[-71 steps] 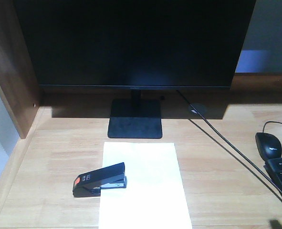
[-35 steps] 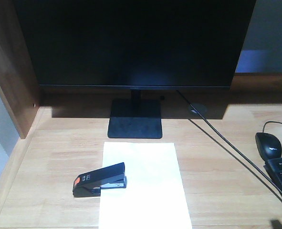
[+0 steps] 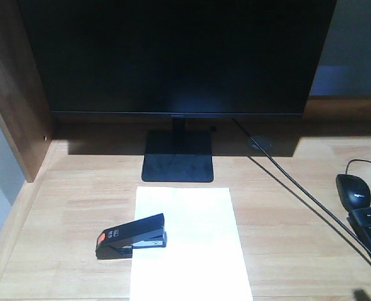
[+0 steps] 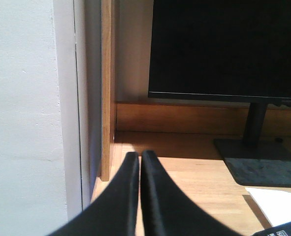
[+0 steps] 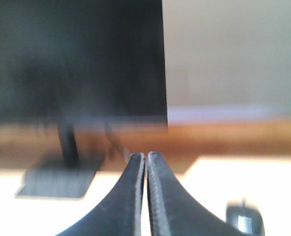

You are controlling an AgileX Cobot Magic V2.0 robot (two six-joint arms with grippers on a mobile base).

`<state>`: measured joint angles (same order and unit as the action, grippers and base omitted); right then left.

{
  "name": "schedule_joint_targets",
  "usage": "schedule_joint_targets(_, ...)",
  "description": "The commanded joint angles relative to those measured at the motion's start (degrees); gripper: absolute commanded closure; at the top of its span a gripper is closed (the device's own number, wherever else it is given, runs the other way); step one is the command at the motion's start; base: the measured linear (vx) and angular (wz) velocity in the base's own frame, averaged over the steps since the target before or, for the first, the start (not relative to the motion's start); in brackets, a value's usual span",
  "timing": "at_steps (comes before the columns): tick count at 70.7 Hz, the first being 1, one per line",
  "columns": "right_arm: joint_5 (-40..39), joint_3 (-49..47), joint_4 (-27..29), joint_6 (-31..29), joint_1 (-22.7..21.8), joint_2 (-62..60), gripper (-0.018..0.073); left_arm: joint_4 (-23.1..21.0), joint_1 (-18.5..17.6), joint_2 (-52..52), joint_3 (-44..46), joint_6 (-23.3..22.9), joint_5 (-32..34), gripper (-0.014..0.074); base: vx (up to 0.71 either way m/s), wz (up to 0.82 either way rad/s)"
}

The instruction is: Grab stapler and paper to desk for stapling

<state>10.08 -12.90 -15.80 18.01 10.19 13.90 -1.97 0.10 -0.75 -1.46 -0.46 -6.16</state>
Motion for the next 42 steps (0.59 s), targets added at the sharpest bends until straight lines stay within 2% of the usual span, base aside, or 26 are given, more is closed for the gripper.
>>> schedule_joint_targets(1,-3.81,-1.55,14.98,-19.81,-0.26,0.44,0.0564,-0.28,0.10,-0.76,-1.38,-0.19,4.62,0.0603,0.00,0.00)
schedule_joint_targets(6,-3.82,-1.55,22.29,-26.94,-2.08,0.44,0.0564,-0.28,0.10,-0.76,-1.38,-0.19,4.62,0.0603,0.00,0.00)
schedule_joint_targets(11,-3.53,-1.55,25.60,-29.50,-4.89,0.44,0.0564,-0.28,0.10,-0.76,-1.38,-0.19,4.62,0.0603,0.00,0.00)
schedule_joint_targets(21,-1.77,-0.60,22.70,-28.12,-8.69,-1.93,0.0564,-0.28,0.10,-0.76,-1.38,-0.19,4.62,0.0603,0.00,0.00)
schedule_joint_targets(33,-4.29,6.05,18.06,-22.16,-8.56,-7.79,0.0564,-0.28,0.10,-0.76,-1.38,-0.19,4.62,0.0603,0.00,0.00)
schedule_joint_targets(42,-4.67,11.13,17.39,-21.77,-8.56,-11.78,0.0564,-0.28,0.10,-0.76,-1.38,-0.19,4.62,0.0603,0.00,0.00)
